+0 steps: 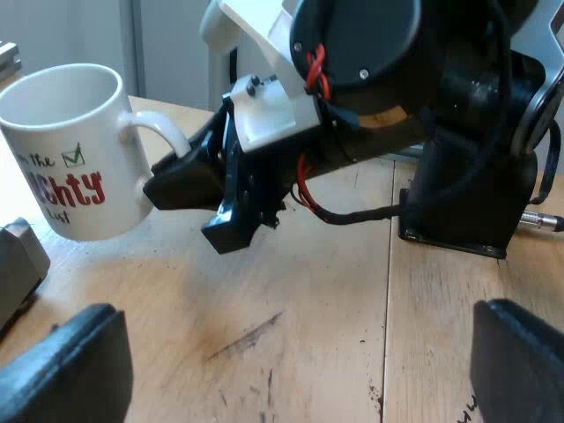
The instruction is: Remove mug from coffee machine
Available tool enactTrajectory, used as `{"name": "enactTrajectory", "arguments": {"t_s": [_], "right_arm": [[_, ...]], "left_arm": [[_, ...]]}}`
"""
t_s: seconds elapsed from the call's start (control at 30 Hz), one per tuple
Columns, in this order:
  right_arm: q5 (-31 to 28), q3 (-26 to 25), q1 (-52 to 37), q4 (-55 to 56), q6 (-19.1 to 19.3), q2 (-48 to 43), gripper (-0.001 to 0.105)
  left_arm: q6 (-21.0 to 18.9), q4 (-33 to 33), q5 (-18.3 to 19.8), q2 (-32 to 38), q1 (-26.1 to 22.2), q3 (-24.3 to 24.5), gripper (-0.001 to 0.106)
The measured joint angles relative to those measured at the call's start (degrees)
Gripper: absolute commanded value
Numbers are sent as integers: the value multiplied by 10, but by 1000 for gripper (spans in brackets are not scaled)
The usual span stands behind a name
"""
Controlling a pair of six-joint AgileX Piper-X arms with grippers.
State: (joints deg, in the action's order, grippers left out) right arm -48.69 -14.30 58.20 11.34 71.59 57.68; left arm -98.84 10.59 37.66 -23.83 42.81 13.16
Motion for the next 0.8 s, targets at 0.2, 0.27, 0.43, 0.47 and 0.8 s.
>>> {"name": "enactTrajectory", "arguments": {"t_s": [0.2,0.27,0.43,0.47,0.8], "right_arm": [[-8,39,0,-60,38,0,0],[-8,58,0,-94,56,-1,0],[-6,85,0,-158,93,-1,0],[-6,87,-1,-166,98,-1,0],[130,102,-167,-252,182,-1,0]], "left_arm": [[0,0,0,0,0,0,80],[0,0,0,0,0,0,80],[0,0,0,0,0,0,80],[0,0,0,0,0,0,80],[0,0,0,0,0,0,80]]}}
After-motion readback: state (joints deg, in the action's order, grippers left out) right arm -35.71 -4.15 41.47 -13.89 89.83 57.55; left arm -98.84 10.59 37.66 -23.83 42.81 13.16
